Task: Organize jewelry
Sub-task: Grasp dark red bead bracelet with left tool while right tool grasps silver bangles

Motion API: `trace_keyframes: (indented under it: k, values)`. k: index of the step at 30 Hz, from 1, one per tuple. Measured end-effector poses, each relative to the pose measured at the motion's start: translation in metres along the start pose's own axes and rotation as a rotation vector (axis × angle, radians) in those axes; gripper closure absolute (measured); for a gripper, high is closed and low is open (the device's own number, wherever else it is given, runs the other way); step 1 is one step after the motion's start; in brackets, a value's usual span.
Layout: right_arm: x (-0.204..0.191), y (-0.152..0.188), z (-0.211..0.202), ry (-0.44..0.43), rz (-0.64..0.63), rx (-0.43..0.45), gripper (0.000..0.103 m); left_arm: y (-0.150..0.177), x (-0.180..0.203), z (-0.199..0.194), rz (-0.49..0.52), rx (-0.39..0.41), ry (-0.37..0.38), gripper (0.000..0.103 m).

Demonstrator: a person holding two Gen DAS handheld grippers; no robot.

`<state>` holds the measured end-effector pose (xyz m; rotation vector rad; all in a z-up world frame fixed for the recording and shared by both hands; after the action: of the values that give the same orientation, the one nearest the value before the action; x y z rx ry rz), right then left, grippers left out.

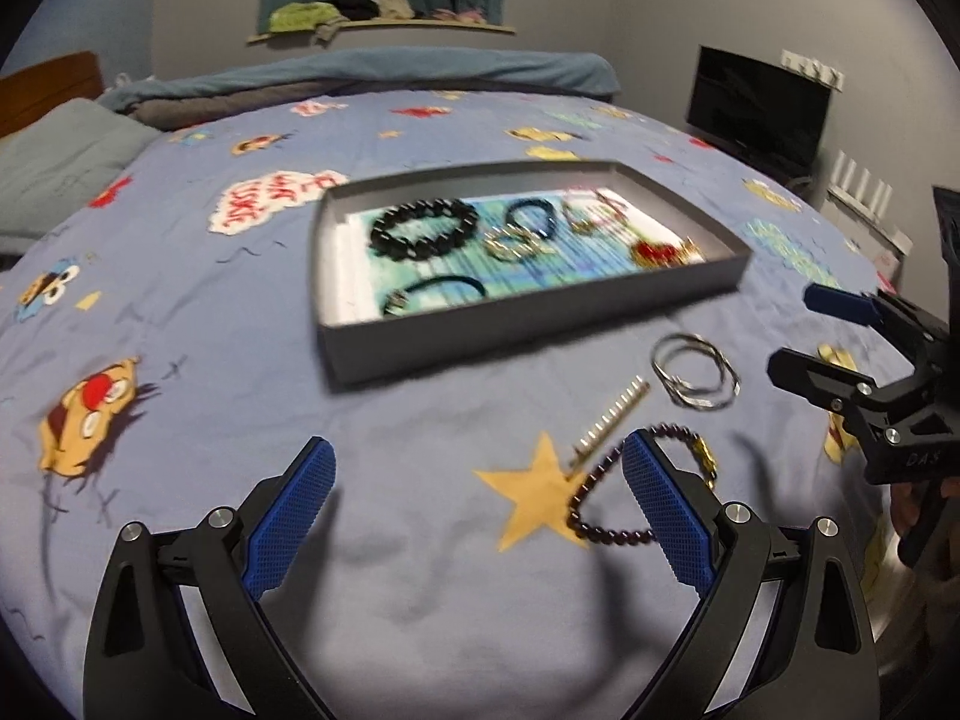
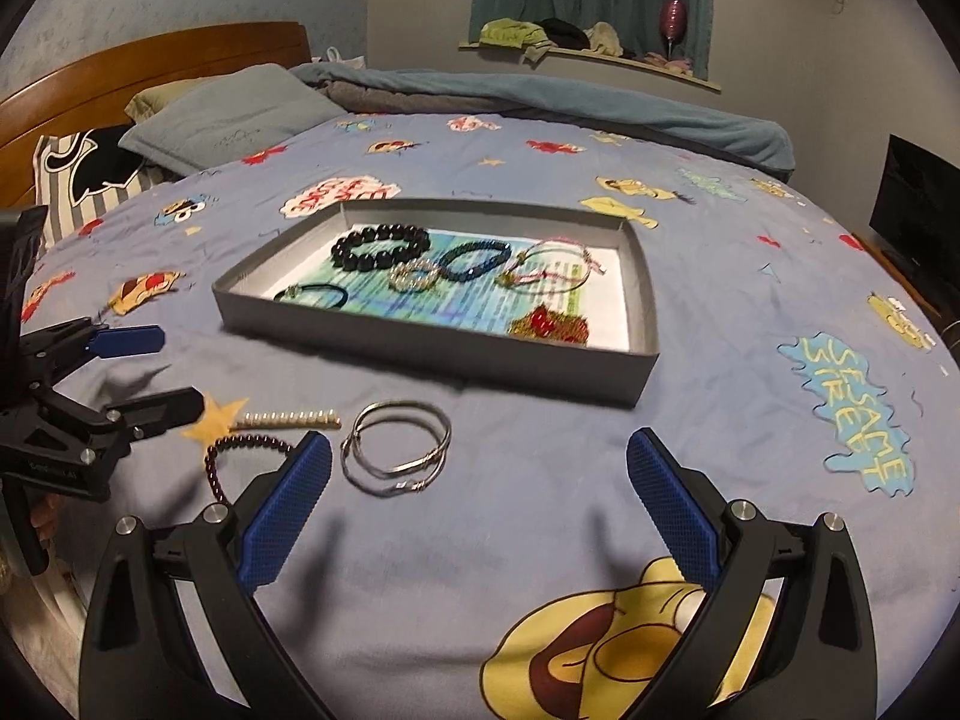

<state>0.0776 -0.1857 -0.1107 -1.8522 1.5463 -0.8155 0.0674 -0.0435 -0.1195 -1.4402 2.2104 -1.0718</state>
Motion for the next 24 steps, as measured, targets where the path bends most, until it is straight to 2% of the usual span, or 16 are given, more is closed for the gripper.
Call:
trace_keyframes:
  k: [7,12,13,15,17,24]
  values:
    - [-0.008,0.018,0.008,-0.049,-0.006,-0.036,0.006,0.013,0.009,0.009,0.029,-0.039,0.025,0.010]
    - [-0.012,0.022,0.009,-0.060,-0.011,-0.030,0.006,0.016,0.025,0.009,0.095,-0.047,0.068,0.026]
    - [-0.012,0.022,0.009,-0.059,-0.009,-0.030,0.007,0.018,0.028,0.012,0.114,-0.059,0.065,0.033]
    - [-0.010,0.021,0.010,-0.064,0.003,-0.033,0.013,0.022,0.031,0.013,0.129,-0.073,0.061,0.039]
    - [-0.008,0.018,0.011,-0.069,0.016,-0.034,0.018,0.023,0.034,0.011,0.128,-0.080,0.088,0.049]
    - [-0.015,0.005,0.016,-0.087,0.007,-0.023,0.033,0.025,0.035,0.016,0.100,-0.102,0.125,0.060]
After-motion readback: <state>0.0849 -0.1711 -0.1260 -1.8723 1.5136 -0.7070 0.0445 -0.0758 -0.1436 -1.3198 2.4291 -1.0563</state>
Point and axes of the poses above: each gripper's, at about its wrist camera, not at the fingertips, and z roughly the way its jaws point, x to its right, y to its underside, the point moved 7 cm from there along z, roughly the way its jaws point, and after that the axes turned 6 degrees about y, right-handed, at the moved point
